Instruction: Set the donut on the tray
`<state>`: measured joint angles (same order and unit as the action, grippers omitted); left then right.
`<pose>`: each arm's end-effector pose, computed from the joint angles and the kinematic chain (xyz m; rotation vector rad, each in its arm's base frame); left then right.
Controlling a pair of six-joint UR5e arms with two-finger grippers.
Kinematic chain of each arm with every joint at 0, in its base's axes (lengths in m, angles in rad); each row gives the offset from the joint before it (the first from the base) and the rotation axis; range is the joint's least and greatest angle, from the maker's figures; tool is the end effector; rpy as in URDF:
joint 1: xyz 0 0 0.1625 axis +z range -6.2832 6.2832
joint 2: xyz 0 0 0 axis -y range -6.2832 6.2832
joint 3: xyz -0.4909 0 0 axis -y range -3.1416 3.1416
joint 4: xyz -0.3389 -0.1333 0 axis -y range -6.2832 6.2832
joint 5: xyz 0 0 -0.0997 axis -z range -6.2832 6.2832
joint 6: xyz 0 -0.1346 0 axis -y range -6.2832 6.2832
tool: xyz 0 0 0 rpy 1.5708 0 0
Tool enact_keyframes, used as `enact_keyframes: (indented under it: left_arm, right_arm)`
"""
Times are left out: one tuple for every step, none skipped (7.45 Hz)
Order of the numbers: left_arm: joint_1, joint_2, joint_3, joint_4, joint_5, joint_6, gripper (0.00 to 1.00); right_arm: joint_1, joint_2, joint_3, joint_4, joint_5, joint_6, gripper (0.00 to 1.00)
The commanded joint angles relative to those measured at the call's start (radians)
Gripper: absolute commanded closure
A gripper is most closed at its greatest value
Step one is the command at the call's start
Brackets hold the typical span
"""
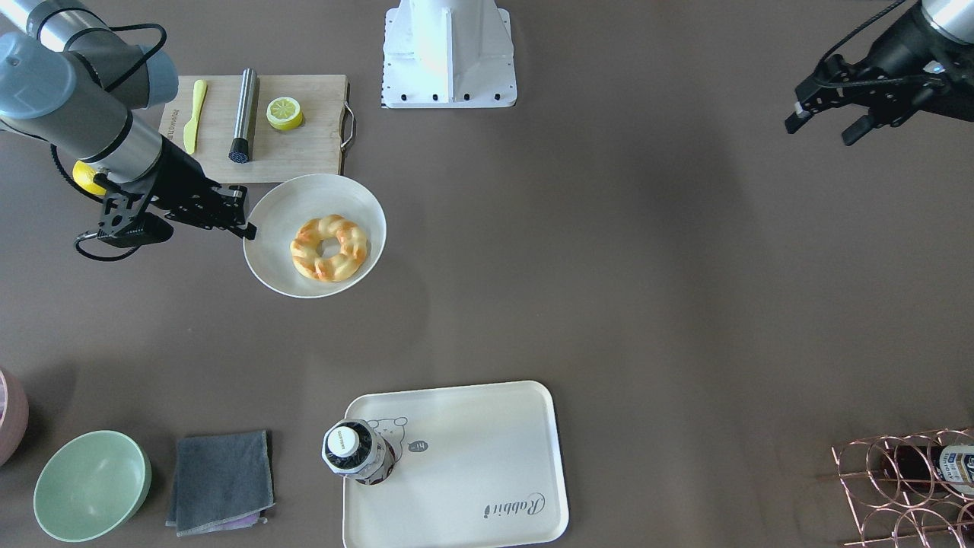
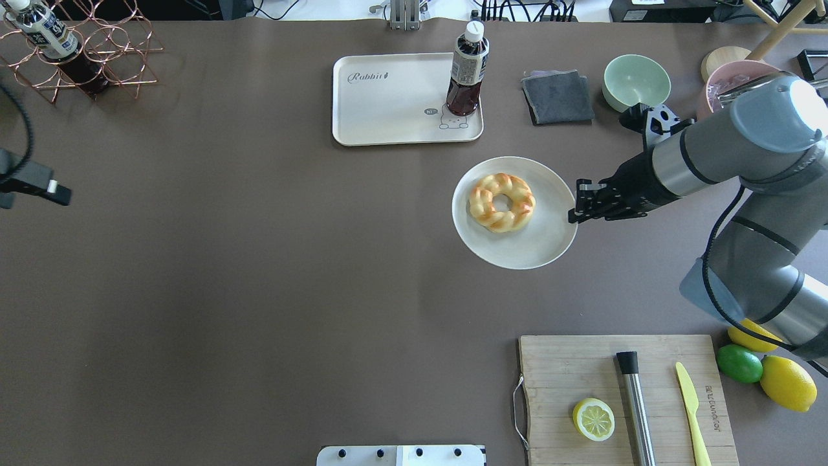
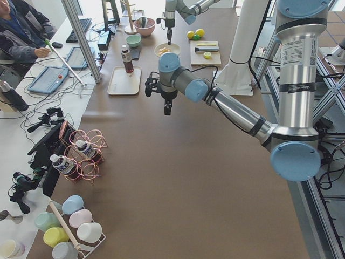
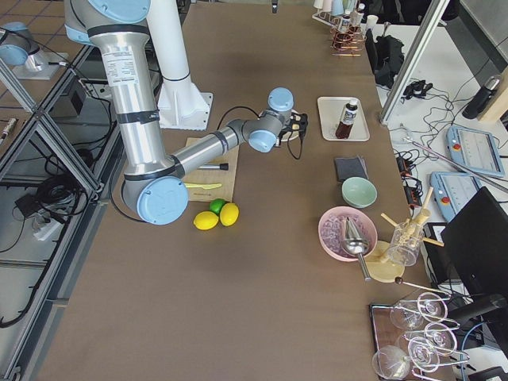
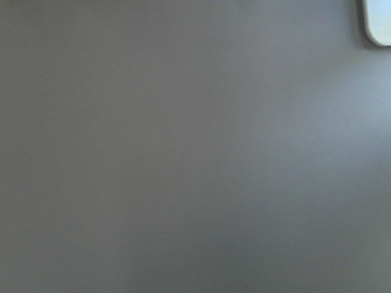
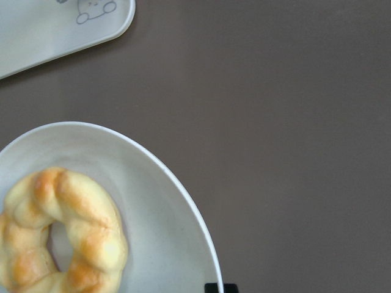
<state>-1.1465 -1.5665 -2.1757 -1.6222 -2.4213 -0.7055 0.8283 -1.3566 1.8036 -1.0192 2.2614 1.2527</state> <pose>0.1398 -0.3874 0.4719 0.0777 1.0160 0.0207 -0.3376 -0.4382 0.4681 -0.0112 -1.1408 0.1092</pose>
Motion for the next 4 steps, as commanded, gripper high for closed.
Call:
enact_keyframes:
  left_arm:
    - [0.297, -0.299, 0.025, -0.002, 0.172, -0.415, 0.02]
    - [0.332, -0.369, 0.065, -0.001, 0.18, -0.452, 0.02]
    - [0.365, -0.415, 0.092, -0.001, 0.223, -0.516, 0.02]
    - [0.43, -0.455, 0.115, -0.001, 0.279, -0.554, 0.03]
  right_arm:
    - [-0.104, 0.129, 0.017, -0.03, -0.072, 0.161, 1.0]
    - [-0.119, 0.166, 0.04, -0.088, -0.074, 0.162, 1.0]
    - [-0.138, 0.204, 0.074, -0.164, -0.089, 0.186, 1.0]
    - [-0.173, 0.235, 0.089, -0.217, -0.153, 0.195, 1.0]
